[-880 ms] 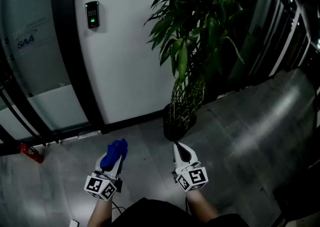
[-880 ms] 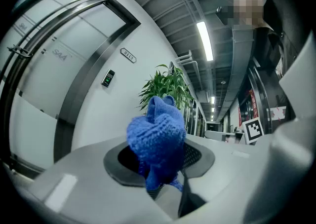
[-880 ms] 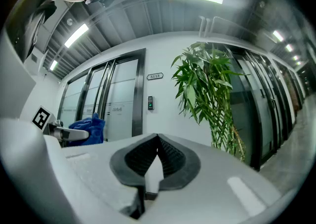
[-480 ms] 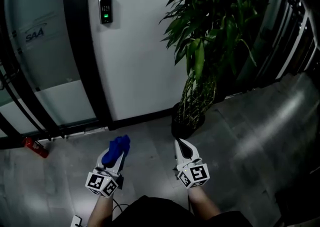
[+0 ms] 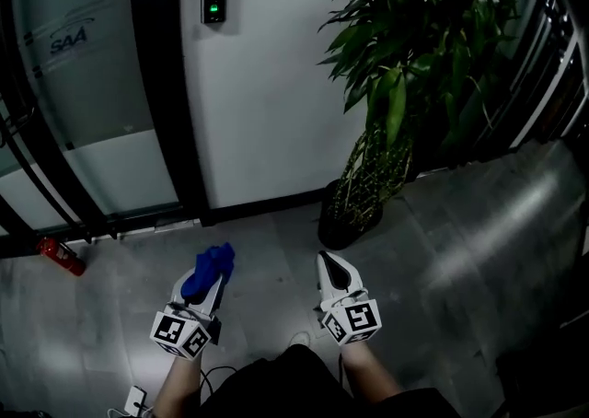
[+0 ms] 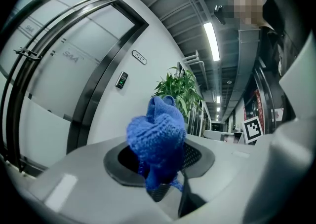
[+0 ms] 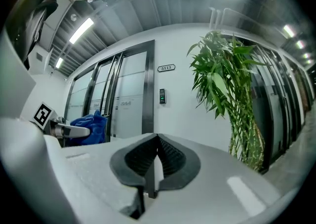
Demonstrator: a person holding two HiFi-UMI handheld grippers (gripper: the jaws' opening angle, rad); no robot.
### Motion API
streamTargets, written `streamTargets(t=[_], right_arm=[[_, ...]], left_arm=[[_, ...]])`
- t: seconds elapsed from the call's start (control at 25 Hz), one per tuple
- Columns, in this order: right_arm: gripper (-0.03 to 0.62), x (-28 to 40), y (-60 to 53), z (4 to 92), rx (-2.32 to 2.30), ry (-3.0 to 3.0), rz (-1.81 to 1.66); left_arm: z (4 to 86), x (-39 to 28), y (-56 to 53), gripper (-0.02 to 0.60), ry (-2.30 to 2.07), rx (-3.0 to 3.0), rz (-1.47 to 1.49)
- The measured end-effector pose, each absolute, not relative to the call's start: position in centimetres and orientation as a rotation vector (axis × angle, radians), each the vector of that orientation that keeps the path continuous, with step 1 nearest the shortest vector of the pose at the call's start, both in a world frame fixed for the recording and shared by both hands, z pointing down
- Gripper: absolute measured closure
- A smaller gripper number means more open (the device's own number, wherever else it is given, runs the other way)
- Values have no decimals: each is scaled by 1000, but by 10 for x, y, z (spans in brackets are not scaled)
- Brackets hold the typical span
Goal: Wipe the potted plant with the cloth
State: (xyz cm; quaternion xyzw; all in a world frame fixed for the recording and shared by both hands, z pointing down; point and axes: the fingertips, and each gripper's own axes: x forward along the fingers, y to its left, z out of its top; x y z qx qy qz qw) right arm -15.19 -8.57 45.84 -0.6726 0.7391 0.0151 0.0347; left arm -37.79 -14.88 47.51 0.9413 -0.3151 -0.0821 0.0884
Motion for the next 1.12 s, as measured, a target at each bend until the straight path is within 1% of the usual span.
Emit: streamTargets(t=[0.16,0.28,0.52,0.76,0.96,1.12], right_arm=[[591,-133,-120,457,-2063,2272,59],[591,-113,-158,453,-2030,2274,81],[591,-50,-229,429,-2044,2210,134],[591,9,-266,416,-2084,2138,181],[591,39,-287,420,-2179,2086,207],[591,51,-309,426,-2263,2031,215]], left_arm=[[477,-365,-178,430,-954,2799,-250],[473,-343,-207,430,-966,2817,-260],[439,-265,-262,430,-890,2891,-284],[419,-176,-312,430,-720,2986,-311],[414,-117,-346,430,-533,3044,-313],[417,-87,-378,430,-390,3049,-308]])
